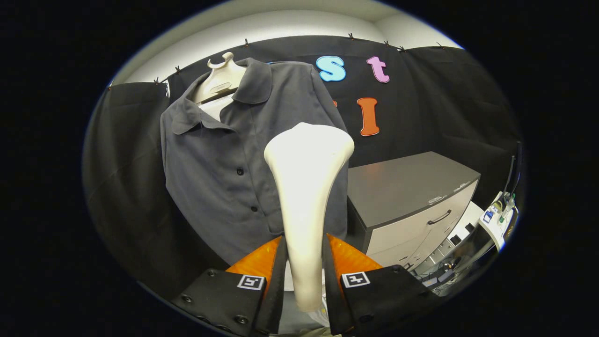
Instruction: Iron the clothes twice with a garment steamer, once on the left side and once on the right side.
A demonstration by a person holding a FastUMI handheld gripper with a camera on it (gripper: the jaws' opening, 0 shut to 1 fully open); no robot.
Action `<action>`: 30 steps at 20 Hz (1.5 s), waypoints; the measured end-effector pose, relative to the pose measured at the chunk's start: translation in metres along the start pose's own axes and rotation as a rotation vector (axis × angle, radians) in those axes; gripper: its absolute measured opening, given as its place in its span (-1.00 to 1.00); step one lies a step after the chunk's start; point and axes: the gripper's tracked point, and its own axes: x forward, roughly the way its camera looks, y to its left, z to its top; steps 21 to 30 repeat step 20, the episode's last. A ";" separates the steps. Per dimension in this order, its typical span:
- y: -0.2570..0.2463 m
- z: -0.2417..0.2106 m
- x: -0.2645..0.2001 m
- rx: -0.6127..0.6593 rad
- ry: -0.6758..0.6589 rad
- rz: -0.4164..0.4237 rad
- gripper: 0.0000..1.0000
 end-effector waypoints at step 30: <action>-0.012 0.000 -0.001 0.006 0.004 -0.004 -0.08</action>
